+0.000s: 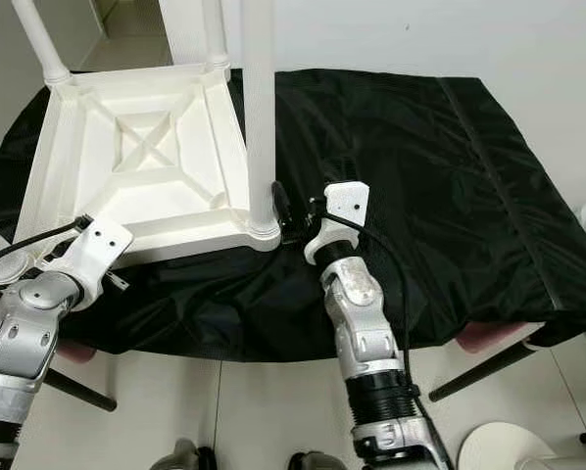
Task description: Building children table
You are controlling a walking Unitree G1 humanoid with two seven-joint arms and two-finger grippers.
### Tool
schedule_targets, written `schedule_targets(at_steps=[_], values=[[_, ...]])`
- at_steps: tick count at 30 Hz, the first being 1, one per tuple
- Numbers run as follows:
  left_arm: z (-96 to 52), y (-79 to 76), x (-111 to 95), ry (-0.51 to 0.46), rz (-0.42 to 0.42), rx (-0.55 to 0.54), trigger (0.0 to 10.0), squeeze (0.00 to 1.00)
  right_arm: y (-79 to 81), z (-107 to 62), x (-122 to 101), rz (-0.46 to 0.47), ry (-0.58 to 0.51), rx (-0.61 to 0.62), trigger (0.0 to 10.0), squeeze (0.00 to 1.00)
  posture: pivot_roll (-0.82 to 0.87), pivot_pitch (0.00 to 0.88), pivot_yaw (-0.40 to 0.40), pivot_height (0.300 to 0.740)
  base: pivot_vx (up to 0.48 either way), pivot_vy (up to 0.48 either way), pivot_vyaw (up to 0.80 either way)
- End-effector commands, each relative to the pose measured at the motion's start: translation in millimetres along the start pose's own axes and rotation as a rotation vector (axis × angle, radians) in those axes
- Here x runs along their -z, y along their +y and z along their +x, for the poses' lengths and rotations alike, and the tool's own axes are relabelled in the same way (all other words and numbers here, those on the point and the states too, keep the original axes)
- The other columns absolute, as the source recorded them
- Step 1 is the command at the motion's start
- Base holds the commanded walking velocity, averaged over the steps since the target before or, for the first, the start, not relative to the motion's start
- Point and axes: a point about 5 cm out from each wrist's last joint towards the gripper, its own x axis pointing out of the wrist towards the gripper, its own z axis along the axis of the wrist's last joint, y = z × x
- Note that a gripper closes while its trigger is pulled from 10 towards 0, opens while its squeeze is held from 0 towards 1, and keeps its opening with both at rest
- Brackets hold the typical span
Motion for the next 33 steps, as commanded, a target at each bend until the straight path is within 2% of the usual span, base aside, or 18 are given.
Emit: schedule_targets(at_steps=[1, 5, 8, 11, 13, 20, 22, 25, 29, 33], values=[[-3.6, 6.1, -5.5, -0.035, 0.033, -0.109, 10.0, 0.0, 3.3, -6.9, 2.1, 0.01, -0.009, -0.037, 10.0, 0.0, -0.06, 0.119, 0.0, 0.74, 0.0, 0.0, 0.0], [-5.0, 5.0, -4.7, -0.035, 0.04, -0.107, 10.0, 0.0, -0.8, -17.1, -2.2, 0.032, -0.04, -0.058, 10.0, 0.0, -0.05, 0.117, -0.002, 0.74, 0.0, 0.0, 0.0], [-5.6, 4.7, -4.3, -0.036, 0.041, -0.107, 10.0, 0.0, -1.9, -18.8, -2.8, 0.041, -0.045, -0.069, 10.0, 0.0, -0.05, 0.118, -0.002, 0.74, 0.0, 0.0, 0.0], [-7.2, 7.7, -1.3, -0.028, 0.047, -0.107, 10.0, 0.0, -3.3, -24.2, -6.1, 0.036, -0.04, -0.157, 10.0, 0.0, -0.05, 0.117, -0.001, 0.74, 0.0, 0.0, 0.0], [-7.1, 8.3, -0.8, -0.026, 0.055, -0.099, 10.0, 0.0, -3.6, -22.4, -6.0, 0.029, -0.035, -0.173, 10.0, 0.0, -0.05, 0.116, 0.0, 0.74, 0.0, 0.0, 0.0], [-5.7, 7.9, -2.5, -0.037, 0.073, -0.07, 10.0, 0.0, -4.3, -9.5, -4.6, 0.012, -0.02, -0.181, 10.0, 0.0, -0.05, 0.117, 0.008, 0.74, 0.0, 0.0, 0.0], [-4.6, 5.7, -3.9, -0.052, 0.107, -0.053, 10.0, 0.0, -3.3, 5.3, -7.2, 0.011, -0.016, -0.176, 10.0, 0.0, -0.06, 0.121, 0.01, 0.74, 0.0, 0.0, 0.0], [-4.1, 4.1, -4.3, -0.059, 0.117, -0.044, 10.0, 0.0, -2.5, 13.1, -8.1, 0.017, -0.007, -0.163, 10.0, 0.0, -0.06, 0.121, 0.011, 0.74, 0.0, 0.0, 0.0], [-2.0, 2.0, -5.3, -0.057, 0.136, -0.032, 10.0, 0.0, 4.0, 29.3, -8.8, 0.017, 0.008, -0.15, 10.0, 0.0, -0.05, 0.124, 0.012, 0.74, 0.0, 0.0, 0.0], [-0.5, 2.5, -3.7, -0.018, 0.095, -0.017, 10.0, 0.0, 14.6, 40.2, -7.0, 0.012, 0.042, -0.135, 10.0, 0.0, -0.05, 0.127, 0.007, 0.74, 0.0, 0.0, 0.0]])
